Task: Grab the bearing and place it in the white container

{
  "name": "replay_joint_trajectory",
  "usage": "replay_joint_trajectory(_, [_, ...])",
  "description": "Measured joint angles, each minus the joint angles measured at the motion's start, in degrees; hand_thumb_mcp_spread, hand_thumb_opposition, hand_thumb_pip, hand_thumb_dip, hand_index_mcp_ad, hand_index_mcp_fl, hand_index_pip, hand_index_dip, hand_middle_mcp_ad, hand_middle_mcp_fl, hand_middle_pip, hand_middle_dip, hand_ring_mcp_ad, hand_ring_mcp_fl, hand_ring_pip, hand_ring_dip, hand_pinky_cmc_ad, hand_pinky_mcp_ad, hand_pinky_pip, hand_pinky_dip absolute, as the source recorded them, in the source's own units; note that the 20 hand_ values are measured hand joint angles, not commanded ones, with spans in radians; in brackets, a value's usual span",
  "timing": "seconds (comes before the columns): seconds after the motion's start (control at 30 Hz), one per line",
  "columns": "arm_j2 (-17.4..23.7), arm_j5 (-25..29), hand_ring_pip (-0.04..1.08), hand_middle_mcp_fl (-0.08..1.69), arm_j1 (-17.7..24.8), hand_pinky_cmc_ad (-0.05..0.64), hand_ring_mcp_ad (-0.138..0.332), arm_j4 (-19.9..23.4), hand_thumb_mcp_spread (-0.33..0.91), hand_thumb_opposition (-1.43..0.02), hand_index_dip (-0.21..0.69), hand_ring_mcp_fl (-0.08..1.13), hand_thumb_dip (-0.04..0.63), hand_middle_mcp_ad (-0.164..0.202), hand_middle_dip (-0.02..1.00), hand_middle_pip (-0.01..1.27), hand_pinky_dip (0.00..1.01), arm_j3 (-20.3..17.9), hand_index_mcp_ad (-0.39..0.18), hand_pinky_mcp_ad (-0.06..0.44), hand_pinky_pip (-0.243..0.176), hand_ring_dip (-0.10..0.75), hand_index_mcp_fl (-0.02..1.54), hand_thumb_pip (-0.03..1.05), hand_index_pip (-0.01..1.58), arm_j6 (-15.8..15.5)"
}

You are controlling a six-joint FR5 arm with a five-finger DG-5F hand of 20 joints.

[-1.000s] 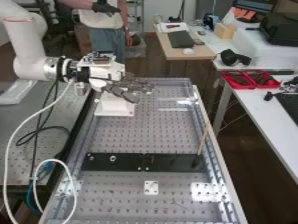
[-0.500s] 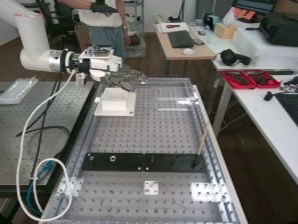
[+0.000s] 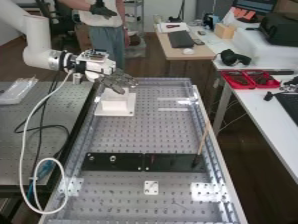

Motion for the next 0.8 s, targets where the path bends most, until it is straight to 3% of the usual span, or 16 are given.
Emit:
replay_joint_trajectory(0.33, [-0.6, -1.6, 0.09, 0.06, -2.0, 0.367, 0.110, -0.5, 0.44, -0.94, 0.185, 0.00, 0.330, 0.045, 0.21, 0.14, 0.19, 0.6, -0.087, 0.295, -0.010, 0.103, 0.27, 0.58, 1.44, -1.0])
replay_joint_trajectory(0.53, [-2.2, -2.6, 0.09, 0.05, -3.3, 0.367, 0.112, -3.5, 0.43, -0.90, 0.185, 0.00, 0.333, 0.044, 0.21, 0.13, 0.19, 1.2, -0.087, 0.295, -0.010, 0.103, 0.22, 0.58, 1.43, 2.0])
replay_joint_trajectory(0.67, [-2.5, -3.6, 0.09, 0.01, -4.5, 0.368, 0.112, -5.6, 0.37, -0.85, 0.185, 0.00, 0.307, 0.049, 0.21, 0.13, 0.24, 1.3, -0.098, 0.295, -0.021, 0.103, 0.04, 0.64, 1.20, 4.3])
replay_joint_trajectory(0.8, [-2.0, -4.3, 0.09, 0.01, -5.5, 0.375, 0.108, -5.7, 0.31, -0.82, 0.192, 0.00, 0.281, 0.044, 0.21, 0.12, 0.31, 1.2, -0.120, 0.295, -0.044, 0.103, 0.05, 0.64, 1.12, 4.9])
